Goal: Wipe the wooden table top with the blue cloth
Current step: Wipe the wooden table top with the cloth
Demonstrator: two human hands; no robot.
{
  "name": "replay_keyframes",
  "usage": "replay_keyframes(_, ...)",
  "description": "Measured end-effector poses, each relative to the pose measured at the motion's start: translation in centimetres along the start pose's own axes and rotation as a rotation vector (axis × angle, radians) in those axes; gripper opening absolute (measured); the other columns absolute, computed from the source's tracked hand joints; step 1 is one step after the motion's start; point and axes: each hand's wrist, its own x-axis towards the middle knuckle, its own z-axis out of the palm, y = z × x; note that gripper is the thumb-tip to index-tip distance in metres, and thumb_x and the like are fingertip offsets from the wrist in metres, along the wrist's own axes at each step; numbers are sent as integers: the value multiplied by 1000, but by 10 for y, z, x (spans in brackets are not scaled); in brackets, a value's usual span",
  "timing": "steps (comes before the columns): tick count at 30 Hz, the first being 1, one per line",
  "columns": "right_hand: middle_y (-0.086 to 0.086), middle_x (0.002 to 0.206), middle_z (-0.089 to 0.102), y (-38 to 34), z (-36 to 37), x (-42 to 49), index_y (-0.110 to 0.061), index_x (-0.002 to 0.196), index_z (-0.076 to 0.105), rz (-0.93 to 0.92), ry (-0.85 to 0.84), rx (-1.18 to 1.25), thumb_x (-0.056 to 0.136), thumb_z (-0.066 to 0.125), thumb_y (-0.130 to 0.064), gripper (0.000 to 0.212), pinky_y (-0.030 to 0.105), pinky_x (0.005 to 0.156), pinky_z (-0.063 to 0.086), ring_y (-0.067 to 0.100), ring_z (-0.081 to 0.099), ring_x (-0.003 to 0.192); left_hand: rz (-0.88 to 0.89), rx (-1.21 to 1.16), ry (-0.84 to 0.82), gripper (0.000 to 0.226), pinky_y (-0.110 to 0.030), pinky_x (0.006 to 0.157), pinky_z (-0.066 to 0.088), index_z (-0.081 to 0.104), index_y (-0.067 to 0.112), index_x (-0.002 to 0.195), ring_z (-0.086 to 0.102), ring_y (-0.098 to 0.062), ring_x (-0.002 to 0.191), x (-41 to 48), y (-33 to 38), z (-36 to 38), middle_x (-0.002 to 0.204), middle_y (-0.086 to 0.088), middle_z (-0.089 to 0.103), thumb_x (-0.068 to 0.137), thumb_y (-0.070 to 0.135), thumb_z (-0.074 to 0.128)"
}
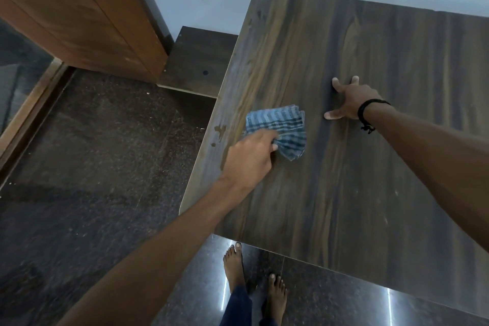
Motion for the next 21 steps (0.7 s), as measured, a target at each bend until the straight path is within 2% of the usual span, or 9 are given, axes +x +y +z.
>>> replay_keyframes(2, 18, 166, 1, 0, 0, 0, -35, 160, 6, -4, 6, -6, 78, 78, -54, 111, 51, 112, 34, 46, 24, 146, -168, -225, -57, 18, -38, 83, 55, 71, 19, 114, 68, -17, 95, 6, 14, -27, 103, 5, 73, 96, 20, 66)
replay_keyframes(4, 18, 166, 0, 0, 1, 0, -35, 160, 5, -1, 4, -3, 78, 78, -54, 111, 52, 112, 34, 47, 23, 146, -235, -486, -133, 15, -33, 82, 55, 74, 20, 109, 68, -10, 89, 10, 24, -57, 91, 11, 73, 96, 17, 68)
replay_keyframes(6, 17, 166, -2, 0, 1, 0, -36, 160, 5, 3, -1, 6, 80, 77, -54, 109, 53, 113, 34, 47, 22, 146, -285, -703, -167, 14, -27, 81, 57, 74, 16, 108, 71, -10, 88, 14, 27, -77, 90, 6, 75, 97, 13, 67)
replay_keyframes(8, 16, 166, -2, 1, 1, 1, -36, 160, 6, -5, -1, 10, 81, 77, -53, 108, 54, 113, 34, 47, 22, 146, -353, -746, -184, 15, -26, 81, 57, 74, 17, 109, 72, -11, 91, 22, 17, -78, 96, 2, 76, 98, 15, 66)
replay_keyframes(11, 16, 166, -1, 2, 1, 1, -36, 160, 7, -10, 0, 15, 79, 79, -52, 109, 53, 113, 34, 47, 22, 146, -408, -377, -236, 34, -29, 98, 44, 65, 18, 133, 60, -17, 121, 32, -13, -49, 131, -1, 66, 101, 27, 60)
replay_keyframes(14, 16, 166, -1, 2, 2, 1, -36, 160, 6, -6, 5, 1, 78, 79, -54, 111, 53, 112, 35, 47, 22, 147, -267, 15, -108, 55, -48, 123, 21, 39, 13, 154, 26, -30, 150, 18, -21, -18, 161, -10, 32, 105, 39, 44)
replay_keyframes(17, 17, 166, -2, 2, 0, 2, -36, 160, 5, -9, -7, -8, 77, 79, -55, 112, 53, 111, 36, 47, 22, 146, -107, 166, -180, 67, -54, 124, 1, 18, 20, 161, -3, -31, 156, -1, -4, 17, 169, -8, 3, 104, 55, 23)
replay_keyframes(19, 16, 166, -2, 1, 0, 1, -36, 160, 6, -11, -2, -6, 77, 79, -55, 112, 53, 111, 36, 47, 23, 146, -52, 261, -261, 70, -59, 124, 2, 8, 27, 162, -10, -32, 155, -1, 2, 45, 170, -5, -7, 102, 61, 14)
replay_keyframes(21, 16, 166, -2, 2, 1, 1, -37, 160, 6, -3, 5, -6, 77, 79, -55, 111, 53, 111, 37, 47, 23, 146, -111, 275, -268, 68, -60, 123, 2, 2, 32, 162, -13, -32, 154, 14, -3, 68, 169, -2, -10, 101, 64, 9)
